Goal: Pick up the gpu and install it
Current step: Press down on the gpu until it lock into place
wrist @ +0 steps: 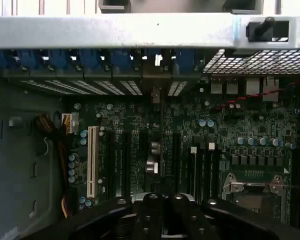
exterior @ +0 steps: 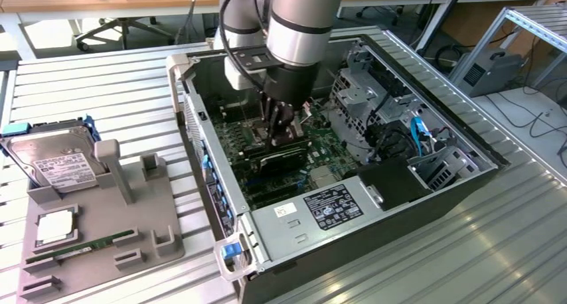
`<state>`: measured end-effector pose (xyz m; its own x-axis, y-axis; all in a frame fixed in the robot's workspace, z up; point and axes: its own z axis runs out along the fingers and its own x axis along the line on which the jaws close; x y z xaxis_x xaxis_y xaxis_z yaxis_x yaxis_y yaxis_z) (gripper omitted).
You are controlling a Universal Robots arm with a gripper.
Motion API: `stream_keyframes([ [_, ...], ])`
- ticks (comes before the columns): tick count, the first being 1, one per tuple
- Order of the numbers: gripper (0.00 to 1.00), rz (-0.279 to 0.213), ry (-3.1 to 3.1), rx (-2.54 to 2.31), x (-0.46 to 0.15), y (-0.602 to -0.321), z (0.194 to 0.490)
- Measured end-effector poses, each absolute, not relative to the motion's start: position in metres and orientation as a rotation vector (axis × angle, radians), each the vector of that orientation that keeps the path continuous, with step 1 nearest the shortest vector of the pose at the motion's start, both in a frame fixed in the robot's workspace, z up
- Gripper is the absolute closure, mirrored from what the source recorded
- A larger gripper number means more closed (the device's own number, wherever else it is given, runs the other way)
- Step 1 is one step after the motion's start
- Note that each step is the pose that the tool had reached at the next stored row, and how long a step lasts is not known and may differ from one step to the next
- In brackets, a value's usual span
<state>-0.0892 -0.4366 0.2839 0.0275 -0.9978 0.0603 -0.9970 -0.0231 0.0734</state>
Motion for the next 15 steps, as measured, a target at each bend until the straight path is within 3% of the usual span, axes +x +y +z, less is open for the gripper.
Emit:
stream_keyframes([
  [7, 0.89, -0.038, -2.115, 2.17, -0.051, -0.437, 0.284],
  [15, 0.89, -0.04, -2.113, 2.17, -0.047, -0.437, 0.284],
])
